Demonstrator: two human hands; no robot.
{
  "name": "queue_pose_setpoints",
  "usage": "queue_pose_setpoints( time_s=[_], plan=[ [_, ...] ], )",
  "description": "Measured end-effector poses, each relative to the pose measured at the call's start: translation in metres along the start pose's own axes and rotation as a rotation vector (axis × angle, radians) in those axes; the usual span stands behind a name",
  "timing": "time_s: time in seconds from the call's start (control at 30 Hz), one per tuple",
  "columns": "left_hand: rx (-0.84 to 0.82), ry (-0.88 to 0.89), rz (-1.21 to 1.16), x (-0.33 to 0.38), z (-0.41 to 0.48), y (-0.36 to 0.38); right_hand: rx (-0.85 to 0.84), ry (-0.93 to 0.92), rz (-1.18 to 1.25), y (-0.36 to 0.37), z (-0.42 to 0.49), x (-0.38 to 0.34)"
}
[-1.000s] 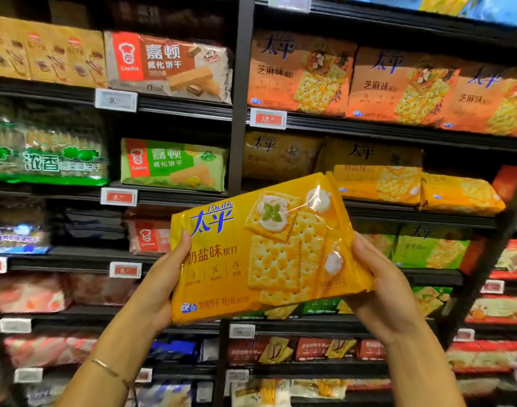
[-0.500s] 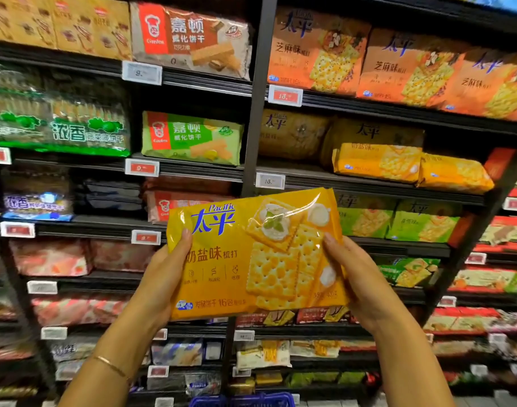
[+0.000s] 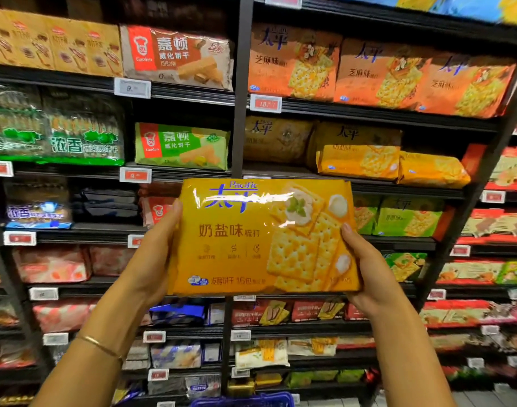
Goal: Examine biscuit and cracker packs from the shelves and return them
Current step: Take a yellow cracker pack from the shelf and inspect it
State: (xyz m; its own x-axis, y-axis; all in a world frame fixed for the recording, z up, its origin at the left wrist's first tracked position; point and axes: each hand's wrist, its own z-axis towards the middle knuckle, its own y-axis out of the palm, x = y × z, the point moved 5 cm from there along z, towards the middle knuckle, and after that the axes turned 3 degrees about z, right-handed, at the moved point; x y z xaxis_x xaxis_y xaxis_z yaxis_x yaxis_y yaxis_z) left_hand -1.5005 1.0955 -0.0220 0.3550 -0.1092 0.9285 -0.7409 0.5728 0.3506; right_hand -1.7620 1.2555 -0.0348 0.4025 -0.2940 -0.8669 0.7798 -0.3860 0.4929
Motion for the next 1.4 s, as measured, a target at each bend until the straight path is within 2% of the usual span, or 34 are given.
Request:
queue_pose_setpoints(
  time_s=[0.13, 0.27, 0.53, 0.7, 0.87, 1.03, 1.13, 1.4],
  plan=[
    [-0.023, 0.035, 0.005, 0.008, -0.006, 0.011, -0.090, 0.246, 0.208, -0.012, -0.006, 0.023],
    [-0.005, 0.117, -0.025, 0.008, -0.010, 0.029, -0.256, 0.326, 0.361, -0.011, -0.022, 0.036],
    [0.030, 0.124, -0.090, 0.006, -0.010, 0.034, -0.139, 0.294, 0.332, -0.029, -0.031, 0.018],
    [0.054, 0.075, -0.210, 0.009, -0.009, 0.039, -0.128, 0.209, 0.280, -0.032, -0.035, -0.008],
    [0.045, 0.021, -0.177, 0.000, -0.007, 0.044, -0.104, 0.056, 0.172, -0.027, -0.037, -0.038],
    [0.089, -0.050, -0.183, -0.010, -0.009, 0.044, -0.163, -0.089, 0.099, -0.031, -0.032, -0.057],
    [0.068, -0.098, -0.107, -0.015, -0.010, 0.048, -0.159, -0.097, 0.030, -0.039, -0.029, -0.059],
    [-0.087, -0.291, -0.078, -0.033, -0.019, 0.060, -0.431, -0.090, 0.127, -0.025, -0.032, -0.073]
  ],
)
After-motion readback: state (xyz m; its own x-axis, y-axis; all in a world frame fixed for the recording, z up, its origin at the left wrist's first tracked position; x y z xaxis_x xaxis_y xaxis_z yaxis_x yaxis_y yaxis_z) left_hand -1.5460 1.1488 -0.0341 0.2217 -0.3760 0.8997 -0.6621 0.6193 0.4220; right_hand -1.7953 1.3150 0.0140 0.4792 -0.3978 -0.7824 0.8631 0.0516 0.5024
